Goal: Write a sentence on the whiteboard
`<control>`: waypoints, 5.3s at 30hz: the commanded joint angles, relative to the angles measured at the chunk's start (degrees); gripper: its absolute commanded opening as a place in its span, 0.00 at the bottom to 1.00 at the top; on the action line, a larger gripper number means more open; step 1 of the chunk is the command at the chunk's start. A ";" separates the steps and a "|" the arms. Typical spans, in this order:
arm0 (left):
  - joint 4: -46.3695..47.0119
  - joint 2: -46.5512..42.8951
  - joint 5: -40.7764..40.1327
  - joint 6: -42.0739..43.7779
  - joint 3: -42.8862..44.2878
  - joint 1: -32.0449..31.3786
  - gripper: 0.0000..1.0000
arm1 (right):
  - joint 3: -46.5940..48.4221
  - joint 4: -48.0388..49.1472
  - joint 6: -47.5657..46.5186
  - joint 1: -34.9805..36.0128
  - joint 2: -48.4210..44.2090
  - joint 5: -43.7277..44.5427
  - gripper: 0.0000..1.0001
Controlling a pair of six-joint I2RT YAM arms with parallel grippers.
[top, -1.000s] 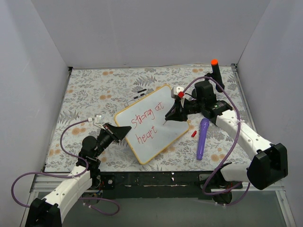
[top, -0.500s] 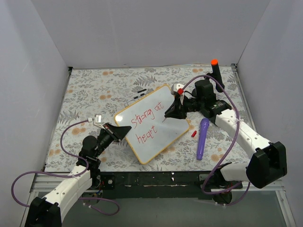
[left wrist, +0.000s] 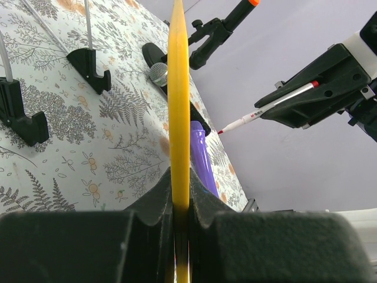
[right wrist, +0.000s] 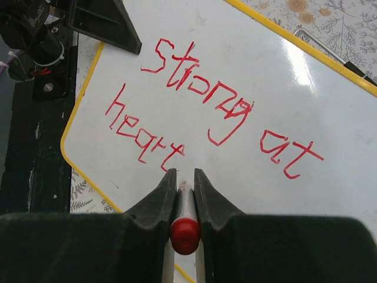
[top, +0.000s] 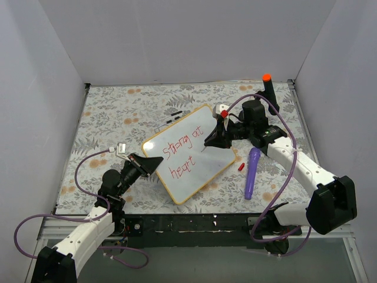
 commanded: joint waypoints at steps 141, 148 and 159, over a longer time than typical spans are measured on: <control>12.18 -1.18 -1.50 -6.17 -1.30 -0.15 0.00 | 6.63 4.56 4.56 1.16 9.61 3.22 0.01; 12.19 -1.01 -1.50 -5.99 -1.30 -0.15 0.00 | 5.75 4.39 4.12 1.87 9.96 1.54 0.01; 10.86 -2.68 -2.29 -5.82 -1.39 -0.15 0.00 | 5.04 -0.53 0.52 2.22 10.05 1.10 0.01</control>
